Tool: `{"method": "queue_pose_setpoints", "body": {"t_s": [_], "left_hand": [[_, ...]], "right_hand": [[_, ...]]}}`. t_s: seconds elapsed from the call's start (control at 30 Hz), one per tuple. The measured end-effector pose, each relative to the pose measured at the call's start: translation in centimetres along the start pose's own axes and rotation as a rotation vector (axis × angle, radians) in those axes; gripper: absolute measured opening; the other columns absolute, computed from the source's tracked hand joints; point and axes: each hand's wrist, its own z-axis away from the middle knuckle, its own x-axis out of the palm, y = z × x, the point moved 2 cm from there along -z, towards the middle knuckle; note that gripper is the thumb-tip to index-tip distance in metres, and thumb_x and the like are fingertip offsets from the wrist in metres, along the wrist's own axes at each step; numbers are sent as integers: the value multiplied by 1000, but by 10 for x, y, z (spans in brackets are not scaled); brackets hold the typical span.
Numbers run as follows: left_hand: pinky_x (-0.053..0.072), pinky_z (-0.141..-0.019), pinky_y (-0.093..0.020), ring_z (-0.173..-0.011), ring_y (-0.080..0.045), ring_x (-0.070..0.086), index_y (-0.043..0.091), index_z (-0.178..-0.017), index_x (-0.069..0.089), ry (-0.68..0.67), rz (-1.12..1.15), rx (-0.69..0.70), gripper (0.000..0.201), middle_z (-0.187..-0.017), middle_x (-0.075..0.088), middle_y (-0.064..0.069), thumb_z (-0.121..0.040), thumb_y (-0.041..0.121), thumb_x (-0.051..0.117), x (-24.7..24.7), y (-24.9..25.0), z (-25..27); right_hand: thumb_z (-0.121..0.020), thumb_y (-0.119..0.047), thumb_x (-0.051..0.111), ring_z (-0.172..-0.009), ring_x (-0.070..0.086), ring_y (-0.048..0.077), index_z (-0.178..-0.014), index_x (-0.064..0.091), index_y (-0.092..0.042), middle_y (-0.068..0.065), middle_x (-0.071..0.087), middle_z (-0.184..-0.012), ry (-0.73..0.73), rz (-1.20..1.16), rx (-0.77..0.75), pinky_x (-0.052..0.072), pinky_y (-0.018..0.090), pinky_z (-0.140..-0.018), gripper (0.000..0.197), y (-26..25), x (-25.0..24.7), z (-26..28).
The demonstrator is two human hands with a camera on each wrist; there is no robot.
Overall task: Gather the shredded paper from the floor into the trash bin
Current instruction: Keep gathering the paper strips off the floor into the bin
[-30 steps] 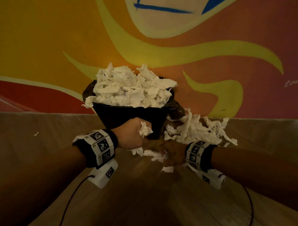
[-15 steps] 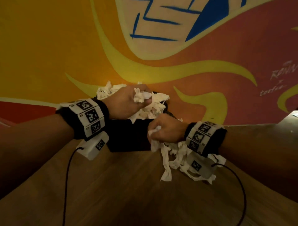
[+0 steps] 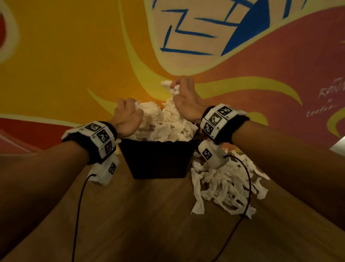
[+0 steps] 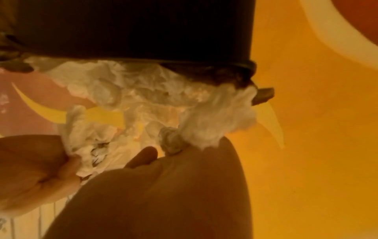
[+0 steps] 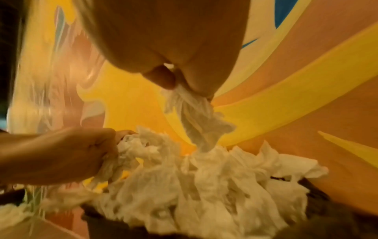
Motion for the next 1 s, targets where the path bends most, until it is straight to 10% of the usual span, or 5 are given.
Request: {"method": "queue_pose_setpoints", "body": {"t_s": [0.2,0.3,0.57,0.73,1.0], "left_hand": [[37,-103,-47,-128,-43,34,4,-150,9,-247,-247,-59,60,-147,22,-25,-100,16,41,19,-8,-2],[40,-98,-43,-123,-35,43,0,-147,18,-318,-346,-33,54,-145,34,-22,-99,8,43,20,-6,-3],[50,-87,-45,-107,-34,55,16,-121,65,-19,-540,60,36,-123,60,-12,-93,-2,49,10,-11,-11],[53,-83,-43,-101,-36,57,5,-117,63,11,-499,-94,26,-120,57,-18,-92,4,54,10,-10,-13],[47,-74,-33,-95,-30,59,9,-121,53,-137,-166,-63,33,-126,55,-18,-101,26,32,15,21,-7]], "right_hand": [[-84,14,45,-83,48,18,-135,28,-9,14,25,-137,-376,315,99,38,17,-59,58,32,29,8],[-83,16,41,-121,47,29,-146,27,-15,13,36,-145,-473,467,63,42,32,-79,71,41,29,11],[-99,-17,46,-112,36,34,-130,53,-31,7,49,-123,-385,820,59,32,42,-87,35,59,21,11],[-98,-2,46,-110,55,25,-131,56,-5,15,57,-127,-349,544,139,39,16,-73,35,59,26,7],[-95,-20,43,-80,63,22,-111,70,-14,12,70,-107,-315,354,91,51,22,-68,32,39,52,16]]}}
